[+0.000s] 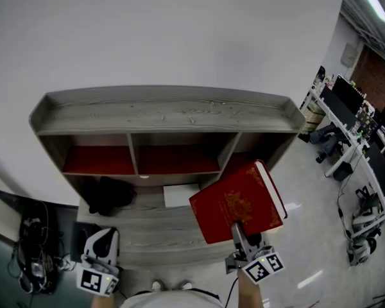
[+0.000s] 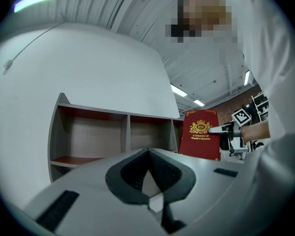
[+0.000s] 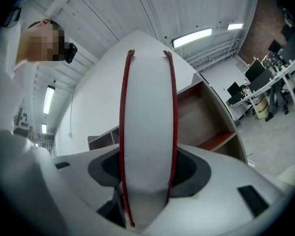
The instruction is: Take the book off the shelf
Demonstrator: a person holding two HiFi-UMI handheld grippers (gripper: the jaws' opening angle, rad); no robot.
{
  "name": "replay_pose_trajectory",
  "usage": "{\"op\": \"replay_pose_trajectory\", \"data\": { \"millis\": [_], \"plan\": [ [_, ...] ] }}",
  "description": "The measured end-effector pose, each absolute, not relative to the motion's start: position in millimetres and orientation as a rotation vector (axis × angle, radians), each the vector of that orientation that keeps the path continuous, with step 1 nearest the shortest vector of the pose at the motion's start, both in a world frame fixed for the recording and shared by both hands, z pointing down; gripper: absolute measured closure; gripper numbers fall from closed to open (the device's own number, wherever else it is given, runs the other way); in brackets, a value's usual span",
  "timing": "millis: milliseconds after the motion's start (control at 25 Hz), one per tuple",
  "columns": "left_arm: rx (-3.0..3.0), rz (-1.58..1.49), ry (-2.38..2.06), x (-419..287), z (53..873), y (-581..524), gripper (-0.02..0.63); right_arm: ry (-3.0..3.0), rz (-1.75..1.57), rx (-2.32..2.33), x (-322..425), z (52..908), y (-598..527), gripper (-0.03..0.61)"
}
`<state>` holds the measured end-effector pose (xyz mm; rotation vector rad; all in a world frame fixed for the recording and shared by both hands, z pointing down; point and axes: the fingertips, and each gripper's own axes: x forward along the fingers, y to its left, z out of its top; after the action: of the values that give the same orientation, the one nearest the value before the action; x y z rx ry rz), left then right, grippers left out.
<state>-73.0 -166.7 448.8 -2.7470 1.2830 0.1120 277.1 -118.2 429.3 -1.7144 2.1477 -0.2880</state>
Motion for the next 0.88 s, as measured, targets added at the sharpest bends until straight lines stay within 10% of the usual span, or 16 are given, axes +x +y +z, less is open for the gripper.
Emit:
{"op": "replay_pose_trajectory", "data": {
  "millis": [880],
  "plan": [
    [-2.796,0.132,1.242,-66.1,452.0,-178.8,0.597,2.128,-0.267,-1.707,269.8,415.7,-126.1,0.331]
  ]
}}
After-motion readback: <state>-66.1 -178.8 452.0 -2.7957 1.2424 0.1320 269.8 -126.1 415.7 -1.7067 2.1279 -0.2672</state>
